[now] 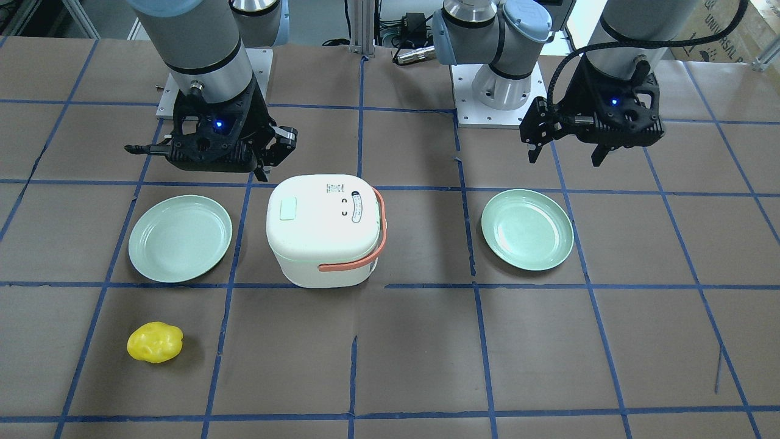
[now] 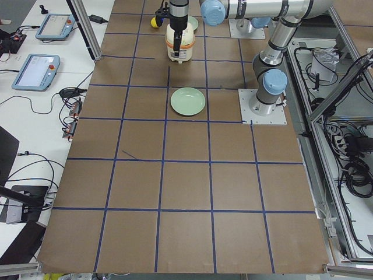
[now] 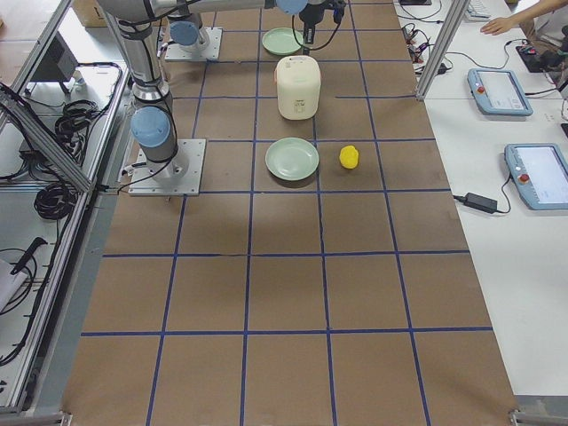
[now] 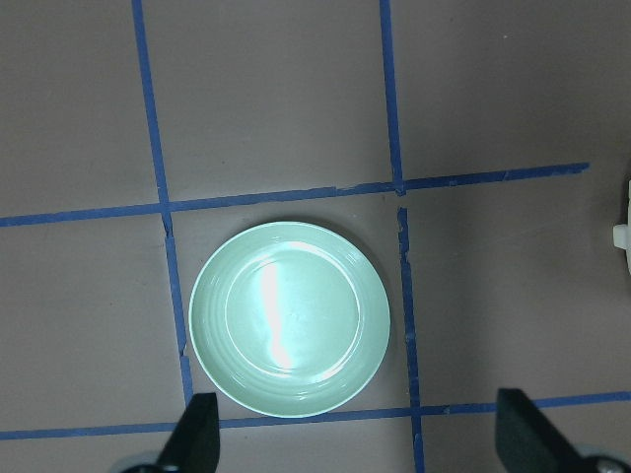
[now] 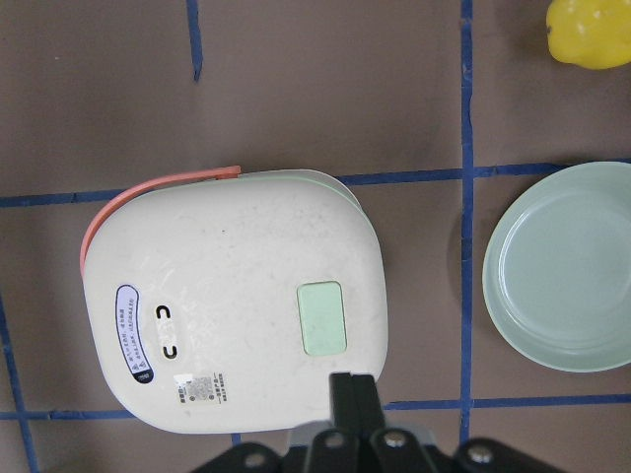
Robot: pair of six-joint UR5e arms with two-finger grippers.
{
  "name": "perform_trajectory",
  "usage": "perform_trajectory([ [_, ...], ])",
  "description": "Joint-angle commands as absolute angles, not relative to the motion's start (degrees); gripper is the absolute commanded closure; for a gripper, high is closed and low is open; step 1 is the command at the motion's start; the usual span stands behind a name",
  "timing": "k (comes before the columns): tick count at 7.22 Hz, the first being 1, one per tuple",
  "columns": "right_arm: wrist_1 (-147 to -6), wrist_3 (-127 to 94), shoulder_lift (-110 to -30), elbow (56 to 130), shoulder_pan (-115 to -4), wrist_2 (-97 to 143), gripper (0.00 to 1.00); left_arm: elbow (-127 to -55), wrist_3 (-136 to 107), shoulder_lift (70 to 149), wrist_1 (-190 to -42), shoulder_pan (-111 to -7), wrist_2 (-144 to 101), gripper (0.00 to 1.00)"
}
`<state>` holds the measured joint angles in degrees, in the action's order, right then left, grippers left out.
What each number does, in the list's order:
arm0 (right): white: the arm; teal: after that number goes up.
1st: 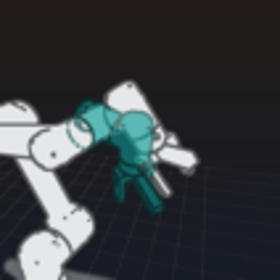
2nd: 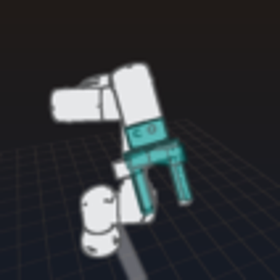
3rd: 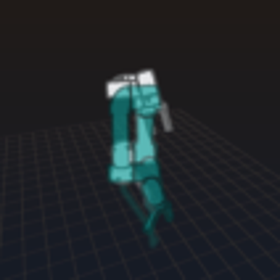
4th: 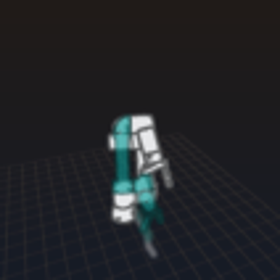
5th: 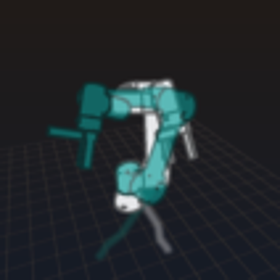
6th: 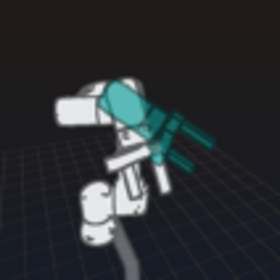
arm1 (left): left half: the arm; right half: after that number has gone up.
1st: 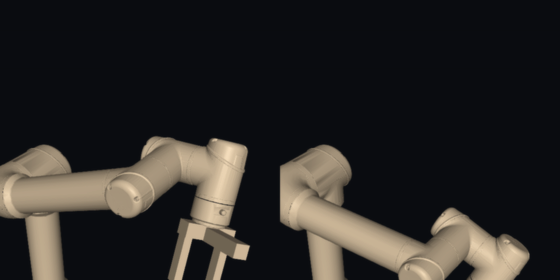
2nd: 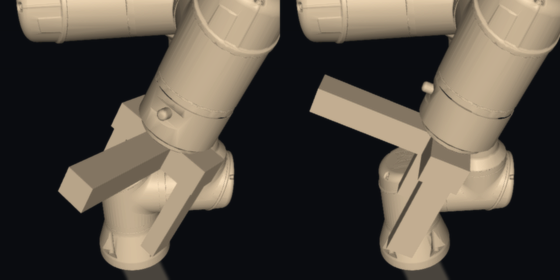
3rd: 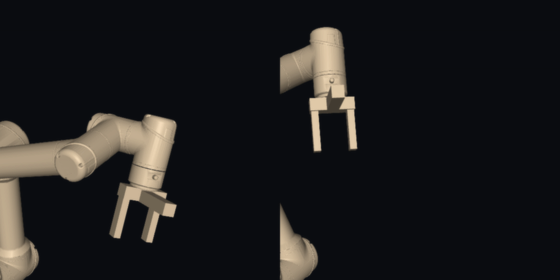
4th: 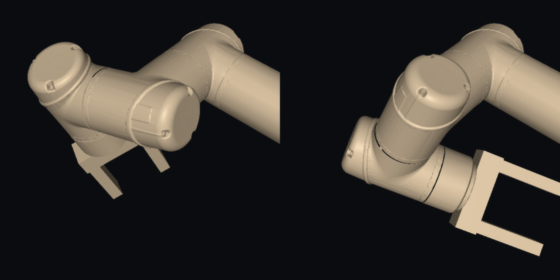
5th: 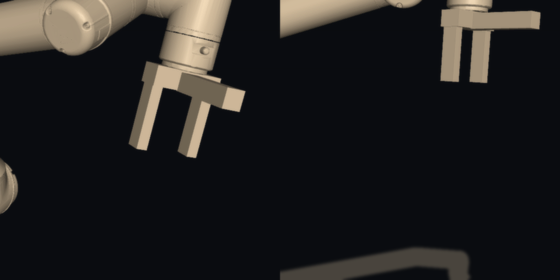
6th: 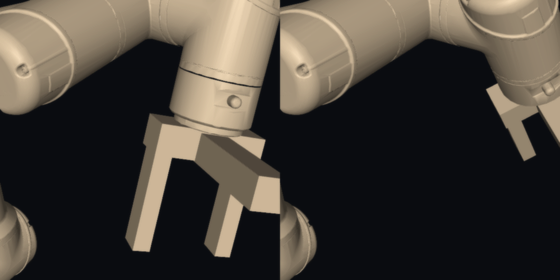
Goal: Press rice cooker button
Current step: 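Move the right gripper over the rice cooker's green button, then lower the right gripper and press down on the green button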
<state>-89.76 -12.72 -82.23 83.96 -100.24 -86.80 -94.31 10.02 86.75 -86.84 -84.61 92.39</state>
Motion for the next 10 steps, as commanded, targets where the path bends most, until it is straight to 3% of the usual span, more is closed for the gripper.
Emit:
perform_trajectory([
  [1,-93.0,-12.2,-81.6,87.0,-100.5,-88.2,0.95,-94.3,10.0,86.7,-86.8,-84.6,92.4,0.00],
  [10,-105.8,-13.2,-79.4,94.4,-103.3,-88.2,0.93,-94.3,10.0,86.7,-86.8,-84.6,92.4,0.00],
])
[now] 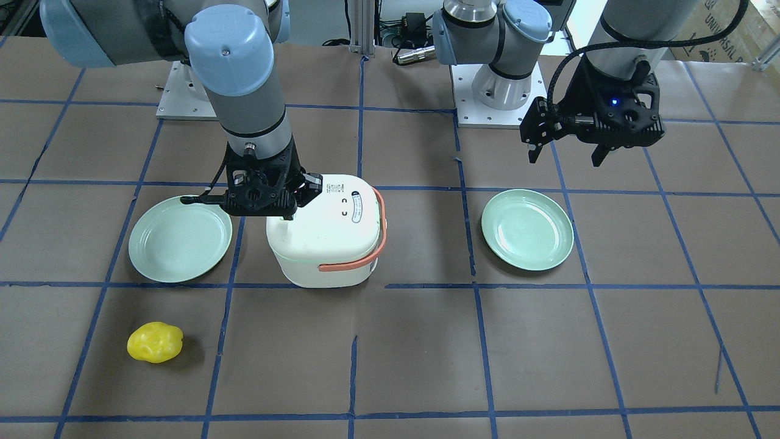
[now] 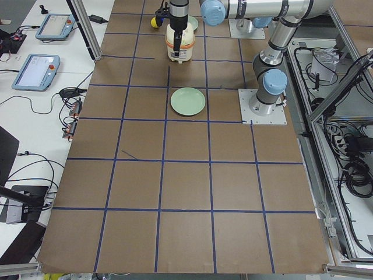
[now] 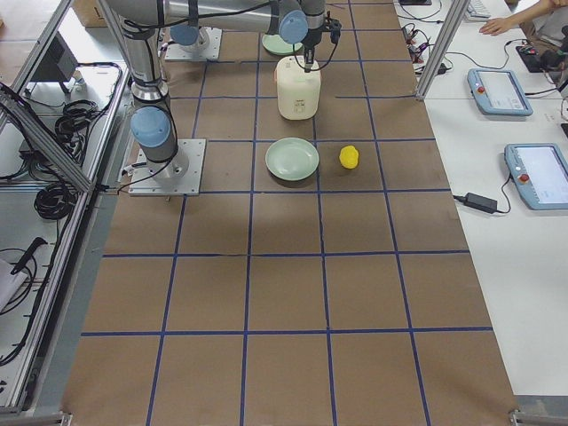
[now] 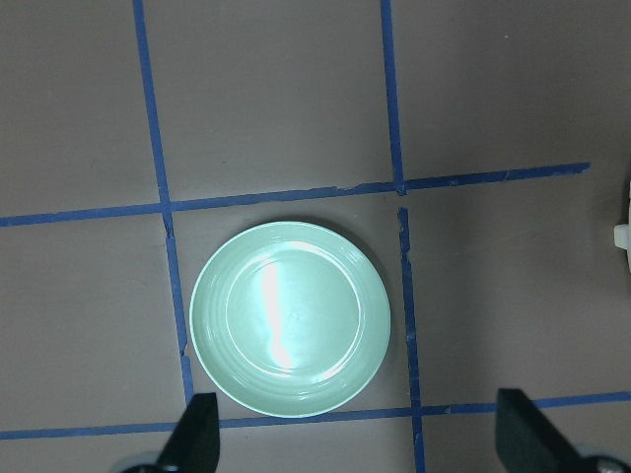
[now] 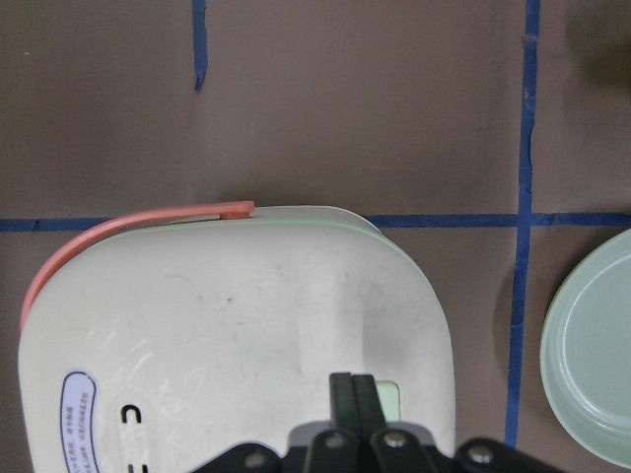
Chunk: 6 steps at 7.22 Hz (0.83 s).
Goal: Press rice cooker button
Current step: 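Lower the right gripper and press down on the green button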
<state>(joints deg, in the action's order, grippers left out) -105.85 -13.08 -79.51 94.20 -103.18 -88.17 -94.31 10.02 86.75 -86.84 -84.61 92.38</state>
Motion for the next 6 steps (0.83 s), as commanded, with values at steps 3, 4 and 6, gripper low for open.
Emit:
perform_trajectory([
  [3,-105.6,-12.7,-79.7,96.1,-102.5,-88.3,0.93,-94.3,10.0,86.7,-86.8,-84.6,92.4,0.00],
  [4,-106.3,-13.2,-79.7,96.2,-102.9,-88.2,0.93,-94.3,10.0,86.7,-86.8,-84.6,92.4,0.00],
  [6,-106.3,-13.3,-79.5,96.1,-102.9,-88.3,0.93,-94.3,10.0,86.7,-86.8,-84.6,92.5,0.00],
])
